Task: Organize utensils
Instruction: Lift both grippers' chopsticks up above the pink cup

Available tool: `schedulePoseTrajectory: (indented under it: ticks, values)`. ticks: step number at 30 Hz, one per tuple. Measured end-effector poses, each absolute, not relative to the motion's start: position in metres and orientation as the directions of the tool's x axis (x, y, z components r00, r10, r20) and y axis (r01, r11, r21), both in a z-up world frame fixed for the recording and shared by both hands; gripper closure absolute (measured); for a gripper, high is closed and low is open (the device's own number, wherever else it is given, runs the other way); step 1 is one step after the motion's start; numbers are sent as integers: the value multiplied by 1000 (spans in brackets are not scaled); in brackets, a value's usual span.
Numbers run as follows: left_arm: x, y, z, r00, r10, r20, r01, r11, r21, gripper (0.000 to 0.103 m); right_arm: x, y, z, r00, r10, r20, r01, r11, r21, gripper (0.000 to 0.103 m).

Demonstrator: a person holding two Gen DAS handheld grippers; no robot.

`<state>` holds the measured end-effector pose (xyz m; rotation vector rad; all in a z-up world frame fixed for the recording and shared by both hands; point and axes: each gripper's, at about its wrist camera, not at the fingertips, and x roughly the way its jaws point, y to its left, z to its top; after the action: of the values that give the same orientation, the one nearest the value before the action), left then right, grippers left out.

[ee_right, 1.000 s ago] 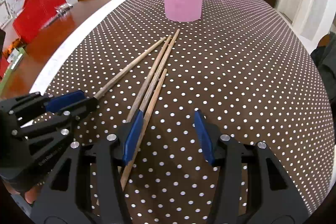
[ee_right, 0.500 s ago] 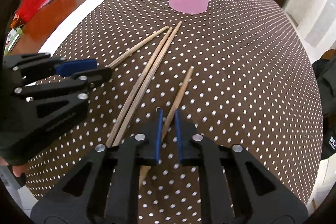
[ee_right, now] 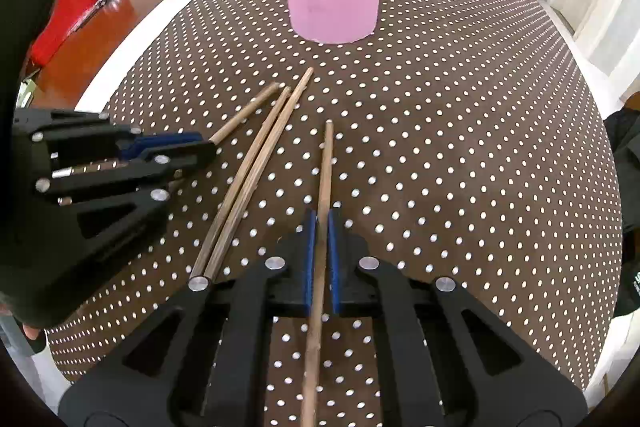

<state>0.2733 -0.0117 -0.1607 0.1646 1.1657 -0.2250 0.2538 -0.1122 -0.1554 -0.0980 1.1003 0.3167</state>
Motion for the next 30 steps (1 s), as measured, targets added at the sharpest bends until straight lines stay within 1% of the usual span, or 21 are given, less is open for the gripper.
schedulePoseTrajectory:
  ticks: [6,9,11,15,20,25,28,30]
  values:
    - [271,-5,-158,420,-109,-901,230,973,-10,97,262,-127,-154,418,257,-871,-282,948,144,97]
    - [265,0,-146,467,-129,-875,215,976,-29,97,262,-136,-150,431,308,-848,-277,940,200,97]
    - [258,4,-130,519,-157,-840,213,976,-50,97,262,-146,-143,454,339,-824,-269,934,236,97]
    - [245,6,-97,620,-217,-754,227,969,-92,97,260,-162,-125,509,399,-762,-269,915,299,97]
    - [230,7,-57,745,-280,-606,256,958,-127,97,254,-184,-93,596,450,-665,-290,893,344,97]
    - [230,7,-27,851,-285,-441,241,958,-153,97,253,-199,-58,682,474,-557,-311,877,366,97]
    - [235,5,-14,888,-268,-373,227,962,-152,97,255,-194,-42,718,480,-504,-329,872,362,97]
    - [244,8,-8,903,-270,-334,222,959,-177,97,259,-194,-32,743,486,-460,-344,867,360,97]
